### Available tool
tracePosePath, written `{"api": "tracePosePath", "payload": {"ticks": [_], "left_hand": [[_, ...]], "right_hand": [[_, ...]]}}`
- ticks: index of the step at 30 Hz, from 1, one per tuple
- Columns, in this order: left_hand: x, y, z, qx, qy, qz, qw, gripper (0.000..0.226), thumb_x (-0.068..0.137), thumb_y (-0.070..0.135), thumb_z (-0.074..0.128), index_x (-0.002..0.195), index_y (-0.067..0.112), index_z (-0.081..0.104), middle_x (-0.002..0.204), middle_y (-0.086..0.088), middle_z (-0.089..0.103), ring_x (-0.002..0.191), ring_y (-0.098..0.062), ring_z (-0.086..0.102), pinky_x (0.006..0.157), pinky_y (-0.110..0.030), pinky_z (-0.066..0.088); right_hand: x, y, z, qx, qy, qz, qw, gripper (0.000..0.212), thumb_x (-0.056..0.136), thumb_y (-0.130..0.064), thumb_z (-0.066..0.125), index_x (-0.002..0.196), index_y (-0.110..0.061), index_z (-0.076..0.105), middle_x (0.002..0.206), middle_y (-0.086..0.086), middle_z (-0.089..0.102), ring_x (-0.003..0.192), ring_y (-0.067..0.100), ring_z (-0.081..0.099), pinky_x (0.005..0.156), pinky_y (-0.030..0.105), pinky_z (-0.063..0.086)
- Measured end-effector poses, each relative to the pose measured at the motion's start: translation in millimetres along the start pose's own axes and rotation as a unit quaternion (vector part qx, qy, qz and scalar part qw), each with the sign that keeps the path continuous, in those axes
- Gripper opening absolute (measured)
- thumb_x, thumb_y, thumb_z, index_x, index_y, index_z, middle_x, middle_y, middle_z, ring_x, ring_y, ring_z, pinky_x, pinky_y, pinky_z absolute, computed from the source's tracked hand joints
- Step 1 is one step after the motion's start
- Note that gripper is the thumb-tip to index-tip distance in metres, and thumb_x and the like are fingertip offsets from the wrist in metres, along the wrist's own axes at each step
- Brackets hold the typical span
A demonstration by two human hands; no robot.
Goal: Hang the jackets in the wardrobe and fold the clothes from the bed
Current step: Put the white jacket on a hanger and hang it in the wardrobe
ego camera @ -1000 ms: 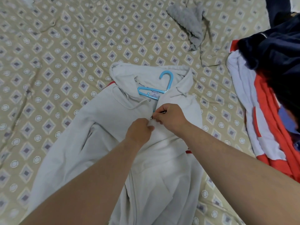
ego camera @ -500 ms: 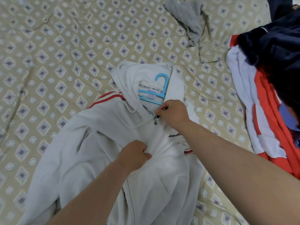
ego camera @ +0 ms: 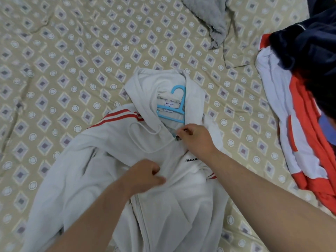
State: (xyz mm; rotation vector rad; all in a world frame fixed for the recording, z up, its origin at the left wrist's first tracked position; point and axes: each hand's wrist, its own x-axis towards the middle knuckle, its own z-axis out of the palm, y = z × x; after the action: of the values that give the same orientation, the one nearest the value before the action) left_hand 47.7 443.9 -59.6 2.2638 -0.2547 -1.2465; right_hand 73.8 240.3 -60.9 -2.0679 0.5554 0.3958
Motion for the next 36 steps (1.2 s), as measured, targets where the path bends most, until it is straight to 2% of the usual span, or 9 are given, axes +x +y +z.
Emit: {"api": "tracePosePath", "payload": {"ticks": [3,8,11,15,20,23,28,33,36], "left_hand": [[9.0,6.3,-33.4,-0.137,0.106,-0.019,0.985,0.036,0.089,0.043,0.066,0.075,0.011,0.067,0.064,0.004,0.058,0.059,-0.009,0.052,0.061,-0.026,0.042],[47.1,-1.7,-92.8,-0.048,0.304,-0.013,0.951,0.012,0.090,0.023,0.062,0.097,0.016,0.056,0.101,0.005,0.056,0.094,-0.014,0.054,0.078,-0.028,0.037],[72.2,-11.1,-108.8,0.055,0.239,-0.034,0.969,0.026,0.089,0.021,0.059,0.112,0.009,0.056,0.111,-0.007,0.060,0.098,-0.024,0.057,0.072,-0.030,0.040],[95.0,-23.6,-117.3,0.203,0.170,-0.033,0.964,0.056,0.085,0.034,0.064,0.133,0.011,0.046,0.138,-0.015,0.042,0.131,-0.036,0.038,0.103,-0.046,0.038],[88.8,-6.7,-132.8,0.178,0.158,-0.013,0.971,0.047,0.079,0.065,0.056,0.095,0.021,0.054,0.098,0.006,0.060,0.100,-0.023,0.058,0.096,-0.044,0.044],[69.8,13.3,-137.9,0.154,0.106,0.023,0.982,0.040,0.091,0.058,0.054,0.111,0.024,0.061,0.110,0.005,0.062,0.103,-0.019,0.055,0.092,-0.037,0.043],[-2.8,58.1,-169.3,0.152,0.122,0.070,0.978,0.031,0.095,0.045,0.053,0.090,0.016,0.062,0.092,0.004,0.062,0.087,-0.019,0.057,0.070,-0.034,0.041],[-93.0,76.9,-201.6,0.093,0.121,0.116,0.981,0.033,0.081,0.045,0.057,0.063,0.018,0.048,0.065,0.005,0.052,0.060,-0.008,0.046,0.059,-0.030,0.036],[-146.7,82.4,-215.7,0.116,0.220,0.129,0.960,0.027,0.071,0.051,0.043,0.061,0.026,0.040,0.062,0.007,0.047,0.057,-0.007,0.044,0.054,-0.022,0.026]], "right_hand": [[-15.2,0.7,-5.4,0.027,-0.107,0.011,0.994,0.053,0.099,-0.046,0.053,0.070,-0.005,0.071,0.065,0.003,0.071,0.064,0.019,0.065,0.072,0.029,0.051],[20.6,5.9,-19.7,-0.139,0.087,-0.068,0.984,0.018,0.094,-0.016,0.052,0.095,-0.004,0.066,0.094,0.004,0.061,0.091,0.019,0.054,0.077,0.030,0.039],[42.7,17.0,-24.0,-0.238,0.049,0.036,0.969,0.027,0.092,-0.027,0.055,0.108,-0.007,0.052,0.109,0.012,0.055,0.103,0.033,0.054,0.081,0.039,0.044],[38.1,33.3,-29.2,-0.238,-0.067,0.093,0.964,0.042,0.092,-0.041,0.059,0.118,-0.008,0.051,0.109,0.004,0.058,0.104,0.031,0.059,0.083,0.037,0.046],[12.4,32.9,-50.9,-0.107,-0.106,0.028,0.988,0.027,0.091,-0.034,0.064,0.088,-0.007,0.065,0.086,0.005,0.065,0.080,0.021,0.062,0.073,0.035,0.044],[-4.2,15.7,-64.9,-0.104,-0.033,0.001,0.994,0.045,0.090,-0.040,0.065,0.060,-0.012,0.046,0.057,0.002,0.042,0.053,0.016,0.042,0.057,0.032,0.032],[-38.0,-40.1,-83.7,-0.072,0.009,-0.041,0.997,0.059,0.091,-0.046,0.064,0.059,0.001,0.050,0.053,0.011,0.047,0.050,0.016,0.046,0.055,0.032,0.035],[-88.2,-101.5,-99.6,-0.038,0.032,-0.088,0.995,0.056,0.095,-0.044,0.059,0.048,-0.021,0.039,0.045,-0.009,0.042,0.046,0.007,0.040,0.055,0.033,0.036],[-120.7,-152.7,-115.3,-0.024,0.018,-0.100,0.995,0.051,0.098,-0.043,0.055,0.051,-0.025,0.044,0.048,-0.010,0.047,0.051,0.009,0.045,0.059,0.033,0.039]]}}
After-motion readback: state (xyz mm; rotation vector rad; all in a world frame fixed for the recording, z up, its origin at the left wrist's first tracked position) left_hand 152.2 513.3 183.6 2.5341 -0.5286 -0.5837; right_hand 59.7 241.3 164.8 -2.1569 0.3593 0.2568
